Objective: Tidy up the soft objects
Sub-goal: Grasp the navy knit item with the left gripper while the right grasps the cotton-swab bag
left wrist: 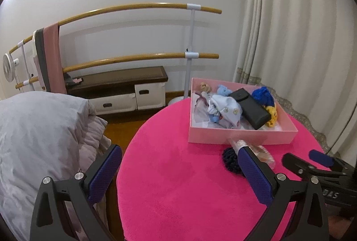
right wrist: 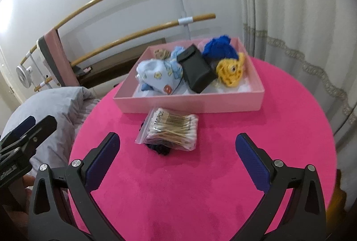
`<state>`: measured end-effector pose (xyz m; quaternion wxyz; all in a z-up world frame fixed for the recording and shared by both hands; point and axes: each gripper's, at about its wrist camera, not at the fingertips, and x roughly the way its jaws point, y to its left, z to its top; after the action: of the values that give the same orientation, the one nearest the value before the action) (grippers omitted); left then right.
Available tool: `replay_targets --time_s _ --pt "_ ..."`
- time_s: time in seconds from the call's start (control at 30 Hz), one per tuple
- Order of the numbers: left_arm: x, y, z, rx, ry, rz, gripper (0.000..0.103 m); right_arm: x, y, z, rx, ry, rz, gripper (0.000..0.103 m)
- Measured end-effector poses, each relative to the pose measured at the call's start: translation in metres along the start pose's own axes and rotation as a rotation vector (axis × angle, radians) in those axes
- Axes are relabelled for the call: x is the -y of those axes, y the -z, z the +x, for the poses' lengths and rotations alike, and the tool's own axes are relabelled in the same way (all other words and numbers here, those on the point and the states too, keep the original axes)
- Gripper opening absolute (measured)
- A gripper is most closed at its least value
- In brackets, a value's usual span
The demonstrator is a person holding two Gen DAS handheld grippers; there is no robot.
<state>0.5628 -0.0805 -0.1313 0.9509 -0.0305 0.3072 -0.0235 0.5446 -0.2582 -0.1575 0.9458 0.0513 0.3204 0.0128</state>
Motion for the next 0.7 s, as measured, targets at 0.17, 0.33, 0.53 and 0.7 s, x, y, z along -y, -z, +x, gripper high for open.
replay_targets --time_s 0.17,0.33,0.53,0.7 --pt "-0.002 0.000 0.023 -0.029 -0.009 -0.001 0.103 -0.001 -0.002 0.029 -0.047 -0.020 0.005 0.103" --pt "-0.003 -0.002 0.045 -0.055 -0.013 -0.006 0.103 0.000 -0.004 0.050 -0.080 -0.025 0.014 0.103" --pt "-0.003 0.000 0.067 -0.078 -0.014 -0.004 0.103 -0.001 -0.006 0.077 -0.128 -0.029 0.018 0.103" --pt "-0.003 0.000 0.081 -0.093 -0.018 -0.002 0.103 0.002 -0.008 0.095 -0.152 -0.042 0.036 0.100"
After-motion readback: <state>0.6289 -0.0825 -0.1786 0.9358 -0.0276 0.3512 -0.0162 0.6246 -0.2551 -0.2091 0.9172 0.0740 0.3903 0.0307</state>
